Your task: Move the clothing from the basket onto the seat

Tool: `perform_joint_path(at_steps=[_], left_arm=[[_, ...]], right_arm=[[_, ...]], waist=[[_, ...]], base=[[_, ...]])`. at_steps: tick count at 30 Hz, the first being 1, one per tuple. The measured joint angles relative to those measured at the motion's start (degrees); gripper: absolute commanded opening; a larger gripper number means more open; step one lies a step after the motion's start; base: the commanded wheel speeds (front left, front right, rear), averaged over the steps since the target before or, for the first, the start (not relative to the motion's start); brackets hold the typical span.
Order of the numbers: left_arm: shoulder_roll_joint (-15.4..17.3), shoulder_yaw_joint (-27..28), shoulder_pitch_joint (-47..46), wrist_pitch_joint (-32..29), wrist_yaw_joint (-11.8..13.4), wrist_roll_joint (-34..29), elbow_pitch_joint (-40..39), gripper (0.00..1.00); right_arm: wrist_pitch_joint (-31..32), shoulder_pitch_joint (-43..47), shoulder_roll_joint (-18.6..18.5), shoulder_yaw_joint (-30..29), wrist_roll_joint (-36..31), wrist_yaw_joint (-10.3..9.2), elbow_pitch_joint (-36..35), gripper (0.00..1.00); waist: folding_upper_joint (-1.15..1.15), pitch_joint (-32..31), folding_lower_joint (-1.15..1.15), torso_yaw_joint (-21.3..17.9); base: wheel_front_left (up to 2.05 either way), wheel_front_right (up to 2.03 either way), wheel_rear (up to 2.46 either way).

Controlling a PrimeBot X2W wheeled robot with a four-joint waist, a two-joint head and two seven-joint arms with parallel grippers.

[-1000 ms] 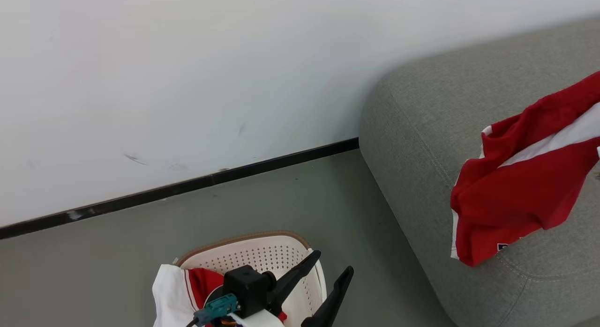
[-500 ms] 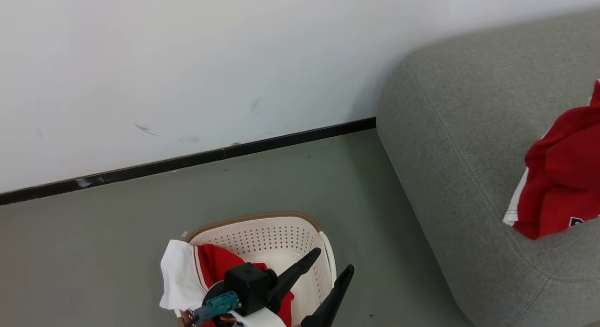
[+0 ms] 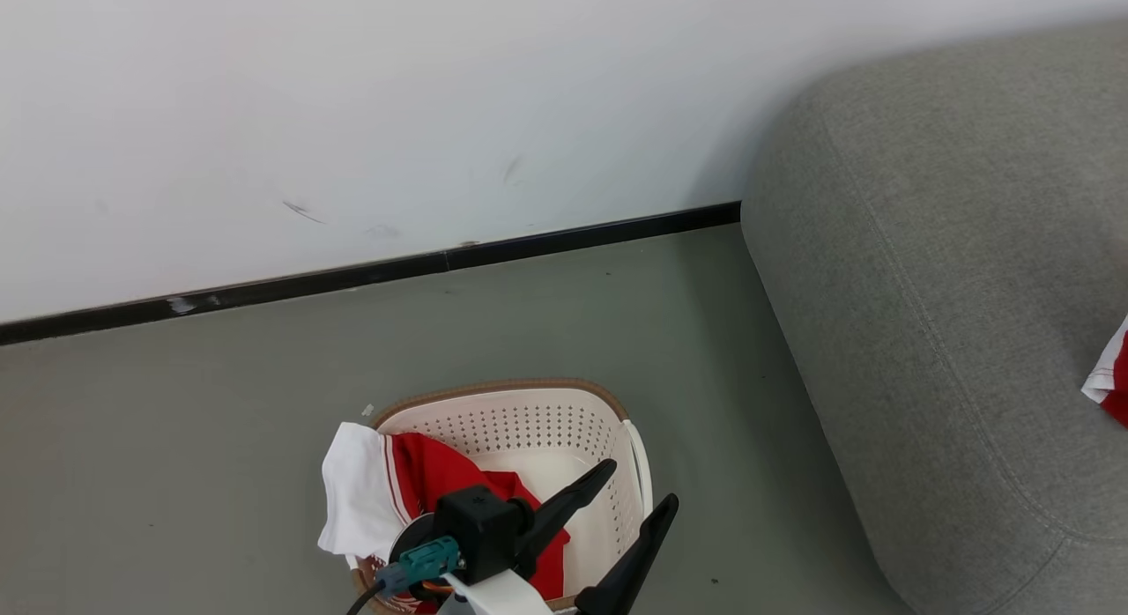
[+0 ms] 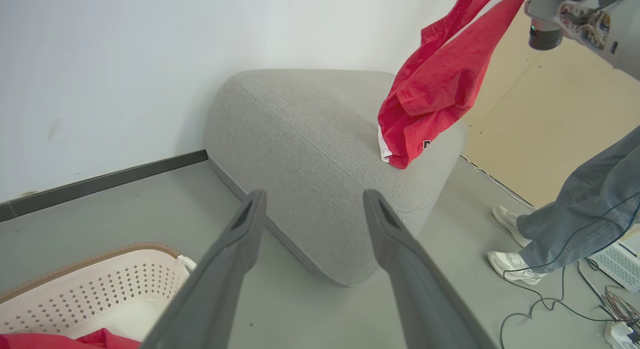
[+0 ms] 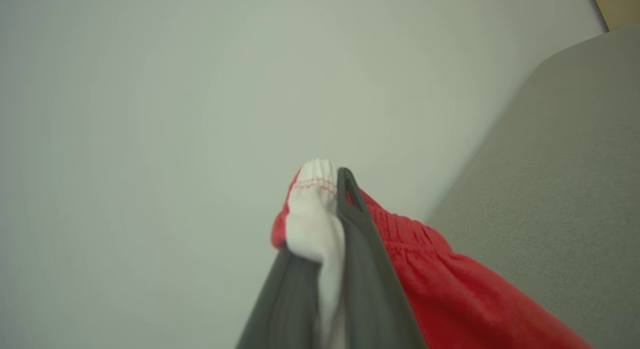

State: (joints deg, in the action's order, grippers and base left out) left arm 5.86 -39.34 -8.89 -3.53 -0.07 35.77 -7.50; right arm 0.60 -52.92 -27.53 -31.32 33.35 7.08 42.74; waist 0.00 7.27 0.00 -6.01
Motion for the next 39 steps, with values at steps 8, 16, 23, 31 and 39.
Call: perform_joint_path(at_steps=[8,16,23,31,39], left_arm=[[0.03,-0.02,-0.24,-0.38,-0.14,0.00,0.07,1.00],[0.12,-0.08,-0.51,-0.93,-0.14,0.00,0.04,1.00],[0.11,-0.08,-0.49,-0.94,-0.07,0.02,-0.21,1.00],[1.16,0.47,-0.44,-1.51,0.78,-0.08,-1.08,1.00],[2.14,1.09,-0.44,-2.87,1.85,-0.16,-1.85,1.00]], right_arm=[[0.68,-6.49,-1.45,-1.66,-2.29,0.00,2.71,0.00],[1.00,-11.12,-2.97,-2.38,-4.79,0.00,4.80,0.00],[1.27,-13.31,-3.34,-3.14,-6.75,-0.01,7.84,0.00],[1.25,-14.45,-3.93,-5.16,-8.15,0.00,10.12,0.00],[1.25,-14.45,-3.87,-6.73,-8.12,0.00,12.03,0.00]], waist=[[0.00,1.25,0.00,1.28],[0.00,2.92,0.00,2.05],[0.00,5.27,0.00,2.41],[0.00,8.05,0.00,2.50],[0.00,10.92,0.00,2.20]], base=[[0.00,0.00,0.00],[0.00,0.00,0.00],[0.00,0.00,0.00],[0.00,0.00,0.00],[0.00,0.00,0.00]])
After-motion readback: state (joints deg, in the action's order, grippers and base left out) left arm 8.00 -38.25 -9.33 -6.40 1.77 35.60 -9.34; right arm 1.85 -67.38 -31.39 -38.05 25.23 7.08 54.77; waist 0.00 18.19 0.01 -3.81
